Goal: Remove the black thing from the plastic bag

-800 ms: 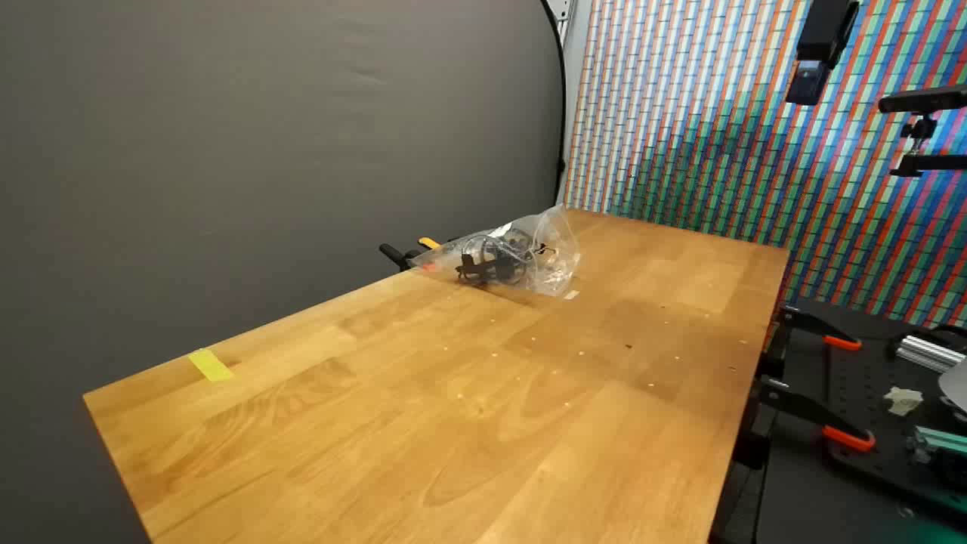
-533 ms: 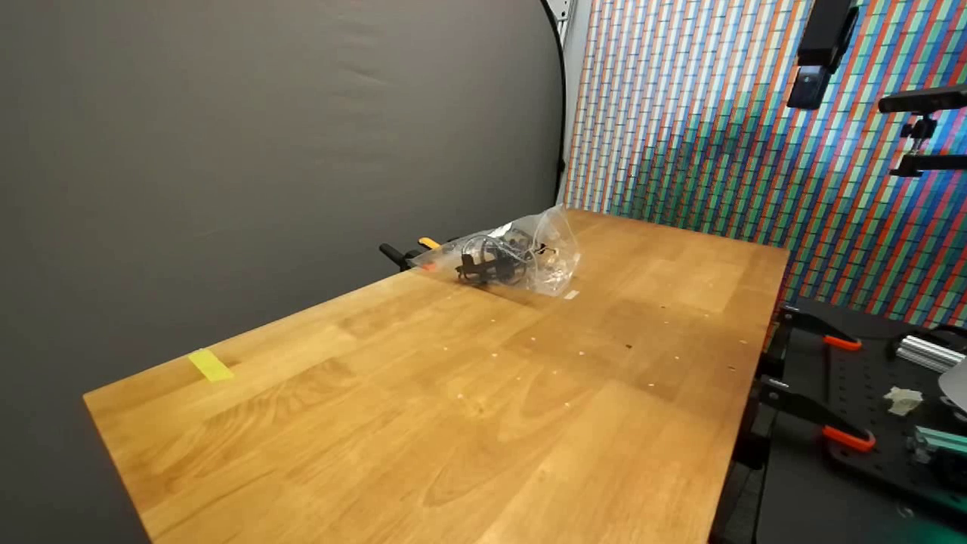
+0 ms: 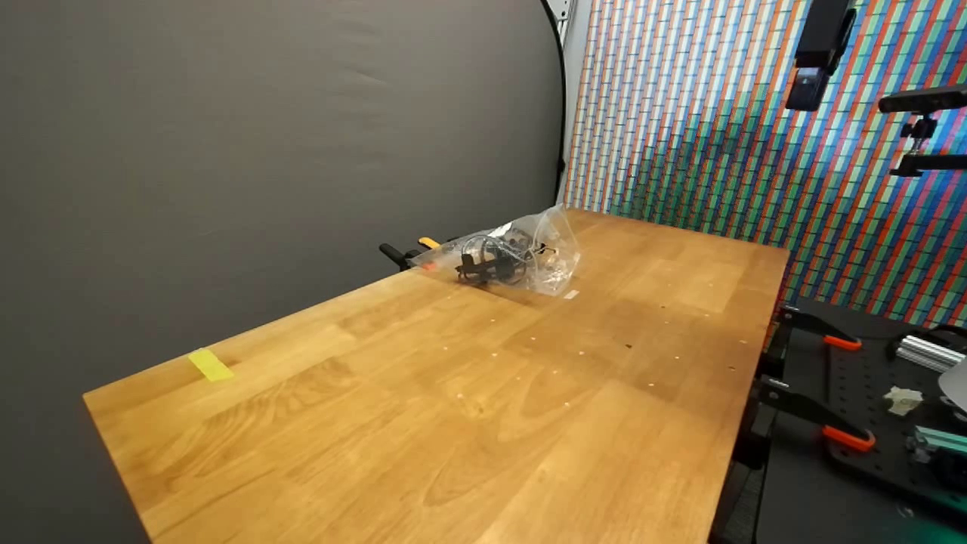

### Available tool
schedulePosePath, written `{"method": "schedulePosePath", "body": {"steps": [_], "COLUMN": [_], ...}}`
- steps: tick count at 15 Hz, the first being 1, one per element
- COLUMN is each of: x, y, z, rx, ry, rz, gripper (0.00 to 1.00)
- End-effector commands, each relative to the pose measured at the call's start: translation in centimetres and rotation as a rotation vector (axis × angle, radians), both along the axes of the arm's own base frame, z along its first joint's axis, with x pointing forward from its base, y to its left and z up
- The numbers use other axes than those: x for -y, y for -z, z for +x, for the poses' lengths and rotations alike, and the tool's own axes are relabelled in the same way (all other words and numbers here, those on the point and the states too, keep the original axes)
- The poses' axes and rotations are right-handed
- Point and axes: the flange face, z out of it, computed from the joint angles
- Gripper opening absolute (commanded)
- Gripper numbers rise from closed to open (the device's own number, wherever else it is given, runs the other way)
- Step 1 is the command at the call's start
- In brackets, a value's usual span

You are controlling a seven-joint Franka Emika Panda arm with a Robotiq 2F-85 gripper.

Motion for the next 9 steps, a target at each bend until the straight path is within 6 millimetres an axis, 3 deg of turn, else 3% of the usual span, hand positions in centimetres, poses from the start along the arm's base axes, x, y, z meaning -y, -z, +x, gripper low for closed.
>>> {"method": "schedulePosePath", "body": {"steps": [1, 5, 9], "x": [-0.2, -1.0, -2.2], "y": [2.1, 5.9, 9.4], "z": [1.9, 4.8, 9.1], "rx": [-0.019, -0.037, -0.024], "ry": [0.003, -0.007, -0.007], "rz": [0.007, -0.011, -0.021], "gripper": [1.0, 1.0, 1.0]}}
